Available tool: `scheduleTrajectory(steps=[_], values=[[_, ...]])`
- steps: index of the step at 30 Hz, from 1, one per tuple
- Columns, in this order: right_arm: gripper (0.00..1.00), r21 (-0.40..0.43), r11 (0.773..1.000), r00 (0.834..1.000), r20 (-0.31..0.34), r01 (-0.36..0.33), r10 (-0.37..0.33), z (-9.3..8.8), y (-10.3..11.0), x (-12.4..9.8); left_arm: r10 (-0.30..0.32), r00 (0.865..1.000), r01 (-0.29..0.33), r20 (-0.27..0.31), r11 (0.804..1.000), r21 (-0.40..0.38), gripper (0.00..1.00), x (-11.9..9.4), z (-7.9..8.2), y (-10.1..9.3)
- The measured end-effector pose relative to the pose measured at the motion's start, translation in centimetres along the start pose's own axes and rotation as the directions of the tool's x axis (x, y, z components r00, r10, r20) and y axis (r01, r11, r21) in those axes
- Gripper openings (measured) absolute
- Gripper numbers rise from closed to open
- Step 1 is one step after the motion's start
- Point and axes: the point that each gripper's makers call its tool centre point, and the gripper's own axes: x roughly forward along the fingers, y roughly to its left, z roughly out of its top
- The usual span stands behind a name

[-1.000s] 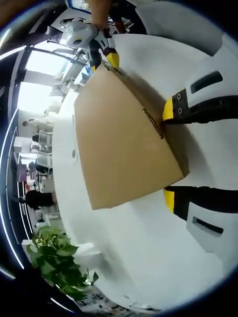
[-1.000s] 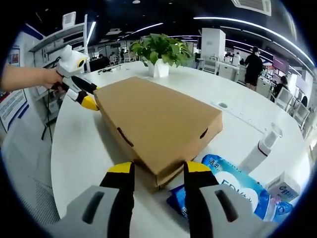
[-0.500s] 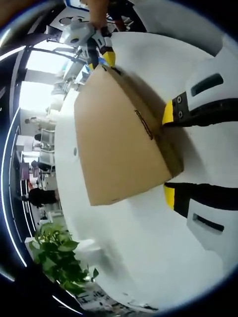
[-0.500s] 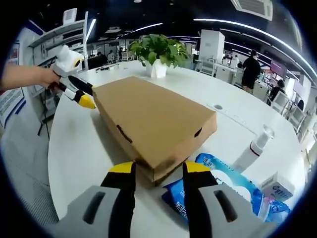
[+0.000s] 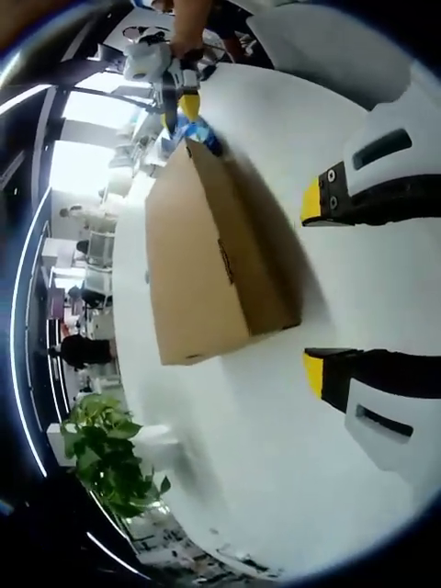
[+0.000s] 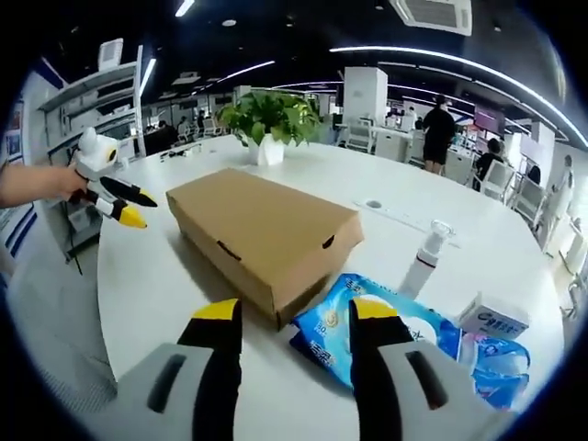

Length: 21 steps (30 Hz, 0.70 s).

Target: Operate the shoe box by opening the lid, removing the specified soft item, and placing it in the target area until the item is outside and the box remains undamaged.

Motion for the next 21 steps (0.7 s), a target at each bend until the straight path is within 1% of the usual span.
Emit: scheduleTrajectory(steps=[3,8,14,17,21], values=[[0.45,0.020,1.000,1.000,0.011,0.020,-0.020,-0.1,-0.4,-1.0,0.001,1.000,-0.001,0.021,1.000,0.000,0.54,-0.8,0.3,-0.7],[0.47,0.029,0.998,0.999,0.018,0.047,-0.047,-0.6,-0.6,-3.0,-0.007,0.999,0.007,0.052,1.000,-0.002,0.56,-2.1,0.8,-2.1],[0.50,0.035,0.996,0.996,0.012,0.086,-0.086,-1.7,-0.9,-5.4,-0.013,0.997,0.012,0.077,1.000,0.005,0.59,-3.3,0.9,-3.8],[0.52,0.038,0.993,0.994,0.009,0.110,-0.110,-2.1,-1.2,-6.5,-0.016,0.995,0.016,0.095,1.000,0.005,0.62,-3.8,1.1,-5.0],[0.54,0.060,0.988,0.990,0.006,0.143,-0.144,-2.9,-1.6,-8.1,-0.017,0.994,0.017,0.108,1.000,0.001,0.63,-4.4,1.4,-6.0]])
